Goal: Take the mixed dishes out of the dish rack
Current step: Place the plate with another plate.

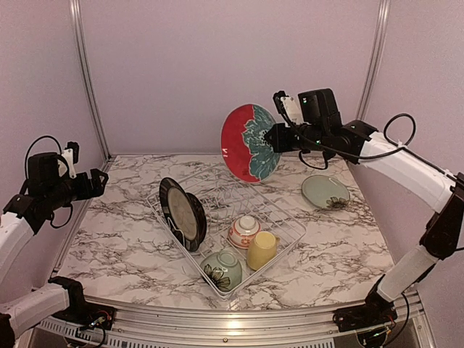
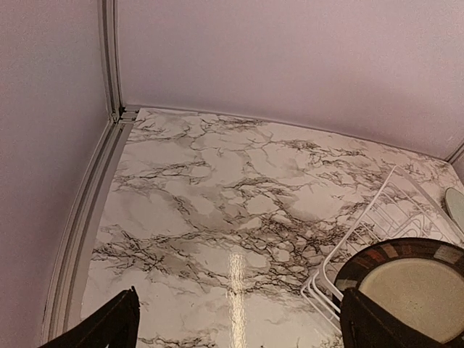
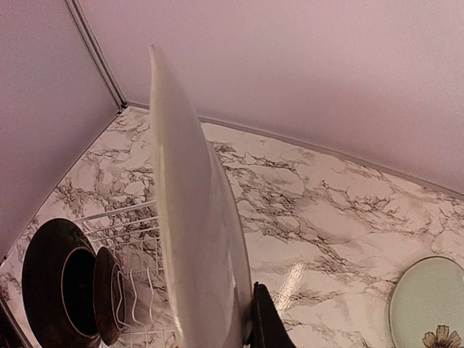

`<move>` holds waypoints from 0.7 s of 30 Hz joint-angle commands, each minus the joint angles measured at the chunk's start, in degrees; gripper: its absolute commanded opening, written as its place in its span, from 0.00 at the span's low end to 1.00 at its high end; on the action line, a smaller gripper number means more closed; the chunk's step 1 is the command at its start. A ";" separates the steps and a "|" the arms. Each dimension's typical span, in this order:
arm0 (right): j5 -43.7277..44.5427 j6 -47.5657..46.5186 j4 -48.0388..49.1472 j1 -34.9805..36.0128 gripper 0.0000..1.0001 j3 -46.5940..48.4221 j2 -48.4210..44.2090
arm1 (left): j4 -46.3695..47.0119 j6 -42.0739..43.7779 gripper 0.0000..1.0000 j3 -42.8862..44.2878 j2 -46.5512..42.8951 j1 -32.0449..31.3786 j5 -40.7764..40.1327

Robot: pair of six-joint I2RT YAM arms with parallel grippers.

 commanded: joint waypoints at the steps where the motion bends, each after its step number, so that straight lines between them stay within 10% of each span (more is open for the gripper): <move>1: -13.83 8.30 14.41 -6.69 0.00 -1.49 -7.35 | -0.01 1.21 0.99 -0.97 -0.57 -0.20 -0.78; 21: -39.17 42.21 42.29 -47.56 0.00 -38.70 -21.80 | 0.10 1.27 0.99 -1.17 -0.04 -0.12 0.42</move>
